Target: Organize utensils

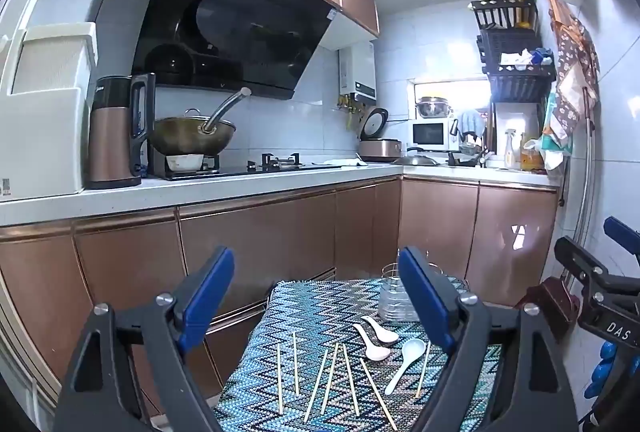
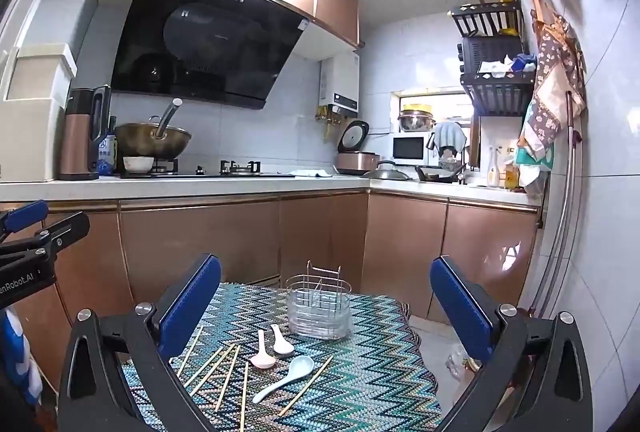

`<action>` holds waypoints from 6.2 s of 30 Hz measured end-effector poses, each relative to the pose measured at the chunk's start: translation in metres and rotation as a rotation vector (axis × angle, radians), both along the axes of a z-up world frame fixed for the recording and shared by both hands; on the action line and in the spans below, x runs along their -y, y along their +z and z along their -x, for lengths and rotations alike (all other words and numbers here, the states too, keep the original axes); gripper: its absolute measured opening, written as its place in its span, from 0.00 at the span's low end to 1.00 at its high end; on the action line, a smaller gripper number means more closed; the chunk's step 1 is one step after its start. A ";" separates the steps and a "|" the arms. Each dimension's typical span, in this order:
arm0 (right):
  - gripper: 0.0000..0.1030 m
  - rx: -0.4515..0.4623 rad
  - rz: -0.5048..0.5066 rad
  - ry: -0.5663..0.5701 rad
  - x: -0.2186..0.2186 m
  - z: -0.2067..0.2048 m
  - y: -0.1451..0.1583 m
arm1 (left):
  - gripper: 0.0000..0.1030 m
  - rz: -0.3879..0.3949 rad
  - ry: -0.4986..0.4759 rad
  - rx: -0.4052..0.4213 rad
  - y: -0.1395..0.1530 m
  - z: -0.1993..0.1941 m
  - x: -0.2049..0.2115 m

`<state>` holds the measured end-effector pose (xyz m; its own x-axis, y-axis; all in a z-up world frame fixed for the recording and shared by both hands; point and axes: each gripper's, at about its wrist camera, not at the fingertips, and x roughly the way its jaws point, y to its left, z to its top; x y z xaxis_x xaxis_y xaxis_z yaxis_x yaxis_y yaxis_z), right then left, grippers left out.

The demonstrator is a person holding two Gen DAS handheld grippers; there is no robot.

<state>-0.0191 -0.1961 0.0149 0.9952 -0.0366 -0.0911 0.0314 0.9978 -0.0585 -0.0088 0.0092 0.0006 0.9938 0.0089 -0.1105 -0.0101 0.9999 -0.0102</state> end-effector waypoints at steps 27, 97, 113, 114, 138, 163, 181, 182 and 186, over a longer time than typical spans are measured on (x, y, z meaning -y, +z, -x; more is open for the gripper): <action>1.00 0.023 0.026 -0.016 -0.004 0.000 -0.002 | 0.81 0.041 0.071 0.023 0.000 0.001 -0.010; 0.25 -1.205 -0.318 0.126 0.073 -0.369 -0.272 | 0.24 0.044 -0.304 -1.204 -0.260 -0.374 -0.019; 0.17 -1.274 -0.217 0.131 0.042 -0.397 -0.282 | 0.07 -0.069 -0.271 -1.251 -0.279 -0.394 -0.007; 0.16 -1.274 -0.213 0.130 0.042 -0.397 -0.282 | 0.07 -0.076 -0.266 -1.245 -0.280 -0.393 -0.005; 0.09 -0.827 -0.263 0.277 0.065 -0.269 -0.187 | 0.05 0.069 -0.213 -0.865 -0.169 -0.288 -0.019; 0.05 -0.558 -0.179 0.383 0.057 -0.182 -0.107 | 0.05 0.134 -0.222 -0.614 -0.077 -0.236 0.008; 0.05 -0.252 -0.127 0.370 0.068 -0.247 -0.005 | 0.05 0.343 -0.290 -0.219 0.030 -0.350 0.073; 0.05 -0.248 -0.118 0.363 0.068 -0.256 -0.004 | 0.05 0.344 -0.283 -0.202 0.029 -0.359 0.079; 0.05 -0.255 -0.097 0.333 0.069 -0.291 -0.009 | 0.05 0.341 -0.264 -0.157 0.018 -0.398 0.100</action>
<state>0.2718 -0.2653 0.0058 0.8967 0.3034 -0.3224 -0.2963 0.9524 0.0722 0.3889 -0.0911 0.0188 0.9281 -0.3056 -0.2126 0.2171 0.9083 -0.3577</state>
